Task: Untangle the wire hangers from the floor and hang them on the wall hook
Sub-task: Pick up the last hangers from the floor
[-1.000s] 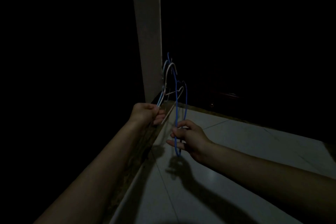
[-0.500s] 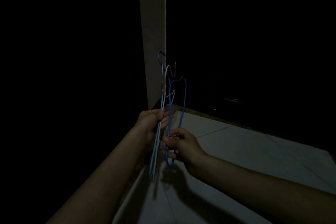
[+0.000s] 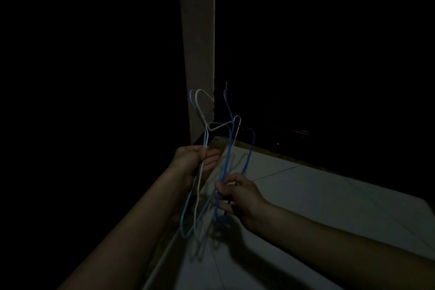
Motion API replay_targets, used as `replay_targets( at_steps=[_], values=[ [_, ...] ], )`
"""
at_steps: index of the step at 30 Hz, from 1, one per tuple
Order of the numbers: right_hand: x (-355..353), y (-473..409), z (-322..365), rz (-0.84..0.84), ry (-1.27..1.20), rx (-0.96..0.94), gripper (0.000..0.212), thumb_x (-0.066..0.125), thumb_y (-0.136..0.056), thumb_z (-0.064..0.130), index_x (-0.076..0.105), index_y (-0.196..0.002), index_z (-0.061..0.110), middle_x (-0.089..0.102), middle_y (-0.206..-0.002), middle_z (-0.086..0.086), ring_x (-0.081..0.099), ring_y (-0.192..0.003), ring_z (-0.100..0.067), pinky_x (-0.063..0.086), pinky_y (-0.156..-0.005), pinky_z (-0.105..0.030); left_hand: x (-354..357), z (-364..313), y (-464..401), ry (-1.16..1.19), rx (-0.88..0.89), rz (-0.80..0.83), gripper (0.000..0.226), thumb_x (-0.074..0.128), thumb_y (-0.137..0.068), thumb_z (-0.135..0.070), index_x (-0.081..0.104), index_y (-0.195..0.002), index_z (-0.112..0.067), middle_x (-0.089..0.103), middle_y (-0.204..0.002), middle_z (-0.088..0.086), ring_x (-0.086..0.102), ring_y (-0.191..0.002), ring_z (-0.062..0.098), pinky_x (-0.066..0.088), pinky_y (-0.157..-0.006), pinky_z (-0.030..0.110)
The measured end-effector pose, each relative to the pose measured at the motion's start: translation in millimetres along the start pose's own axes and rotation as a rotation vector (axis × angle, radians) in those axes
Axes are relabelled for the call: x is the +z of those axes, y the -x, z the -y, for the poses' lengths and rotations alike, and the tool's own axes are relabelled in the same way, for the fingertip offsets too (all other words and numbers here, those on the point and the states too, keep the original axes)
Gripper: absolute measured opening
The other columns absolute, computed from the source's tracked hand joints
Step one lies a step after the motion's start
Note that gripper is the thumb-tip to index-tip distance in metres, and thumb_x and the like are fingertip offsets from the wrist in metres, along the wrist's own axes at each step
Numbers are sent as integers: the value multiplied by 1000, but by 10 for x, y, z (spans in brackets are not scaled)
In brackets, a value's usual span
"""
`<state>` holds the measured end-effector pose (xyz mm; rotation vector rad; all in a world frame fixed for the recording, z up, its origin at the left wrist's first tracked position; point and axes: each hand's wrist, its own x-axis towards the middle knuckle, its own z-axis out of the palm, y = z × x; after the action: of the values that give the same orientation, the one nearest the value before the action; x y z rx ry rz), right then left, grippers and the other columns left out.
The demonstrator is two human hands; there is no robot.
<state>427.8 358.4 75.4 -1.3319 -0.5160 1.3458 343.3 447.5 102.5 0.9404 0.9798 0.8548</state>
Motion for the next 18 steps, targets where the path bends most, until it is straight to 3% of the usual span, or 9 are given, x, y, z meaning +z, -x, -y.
replay_targets(
  at_steps=[5,8,10,14,18],
  values=[
    [29,75,-66,53,145,-153,16,56,-87,-2,46,-78,7,48,-69,-9,53,-57,-14,53,-52,-22,86,71,7,-67,-2,-35,22,30,-99,5,39,-119,10,50,-125,35,55,-111,43,47,-77,38],
    [59,108,-131,78,198,-202,17,57,-87,-1,45,-78,8,43,-71,-15,50,-65,-23,46,-56,-28,85,74,32,-32,-9,-40,21,29,-99,6,43,-113,14,53,-117,35,62,-82,37,56,-57,28],
    [82,107,-147,101,259,-258,17,57,-87,1,45,-78,7,44,-74,-16,49,-70,-23,45,-58,-24,62,86,19,-5,-13,-34,27,28,-99,5,38,-120,19,54,-115,35,61,-73,29,54,-46,22],
    [112,83,-136,97,370,-364,14,60,-86,3,47,-80,5,42,-64,-3,44,-60,-11,41,-56,-15,59,106,26,39,3,-22,24,32,-99,5,40,-118,15,56,-114,28,60,-83,28,53,-47,18],
    [107,43,-136,77,384,-343,13,60,-86,6,49,-82,5,46,-68,-4,50,-71,-19,48,-74,-35,67,115,7,80,33,-8,22,36,-98,3,43,-116,14,57,-116,26,58,-96,30,54,-60,22]
  ],
)
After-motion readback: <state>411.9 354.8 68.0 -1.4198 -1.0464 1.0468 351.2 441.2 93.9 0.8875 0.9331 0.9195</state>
